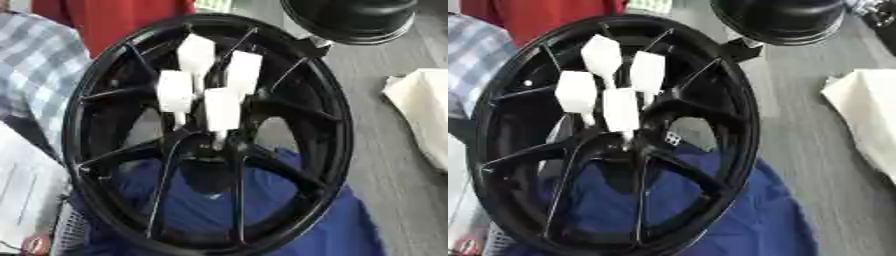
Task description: Pull the pin out of the wheel hub.
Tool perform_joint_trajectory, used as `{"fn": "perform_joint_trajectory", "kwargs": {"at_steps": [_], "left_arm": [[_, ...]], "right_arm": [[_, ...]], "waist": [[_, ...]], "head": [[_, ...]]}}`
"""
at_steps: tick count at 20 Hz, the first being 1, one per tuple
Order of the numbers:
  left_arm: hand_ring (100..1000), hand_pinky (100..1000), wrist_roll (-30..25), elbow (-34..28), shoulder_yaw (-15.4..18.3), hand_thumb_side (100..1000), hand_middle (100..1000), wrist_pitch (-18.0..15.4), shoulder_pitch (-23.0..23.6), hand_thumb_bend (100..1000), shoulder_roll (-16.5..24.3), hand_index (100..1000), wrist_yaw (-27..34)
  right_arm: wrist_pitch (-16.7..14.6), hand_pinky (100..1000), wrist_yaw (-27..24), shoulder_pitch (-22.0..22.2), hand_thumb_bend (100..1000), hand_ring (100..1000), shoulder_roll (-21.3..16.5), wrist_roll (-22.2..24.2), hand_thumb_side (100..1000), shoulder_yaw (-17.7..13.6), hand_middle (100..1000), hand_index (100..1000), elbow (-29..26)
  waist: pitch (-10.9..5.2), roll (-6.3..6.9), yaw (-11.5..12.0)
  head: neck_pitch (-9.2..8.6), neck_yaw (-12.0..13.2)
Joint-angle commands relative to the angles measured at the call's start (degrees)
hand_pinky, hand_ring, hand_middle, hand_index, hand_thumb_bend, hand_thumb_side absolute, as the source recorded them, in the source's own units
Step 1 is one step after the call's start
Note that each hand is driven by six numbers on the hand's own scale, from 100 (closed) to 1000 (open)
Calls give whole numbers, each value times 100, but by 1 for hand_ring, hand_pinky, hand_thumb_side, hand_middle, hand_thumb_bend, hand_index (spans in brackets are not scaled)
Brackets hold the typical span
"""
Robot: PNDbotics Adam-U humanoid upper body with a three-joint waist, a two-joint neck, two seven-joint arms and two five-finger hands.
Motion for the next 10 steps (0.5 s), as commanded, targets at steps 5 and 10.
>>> {"fn": "perform_joint_trajectory", "kwargs": {"at_steps": [5,10], "left_arm": [[776,809,-42,-96,-9,462,723,36,-55,647,188,803,3],[775,809,-67,-96,-27,462,723,54,-44,644,205,803,2]], "right_arm": [[-257,886,156,-364,100,777,-534,394,415,106,783,813,-118],[-853,870,1030,-924,100,789,-1042,1940,402,562,775,808,-118]], "waist": [[-93,-12,20],[-128,-52,24]], "head": [[12,-46],[-2,-101]]}}
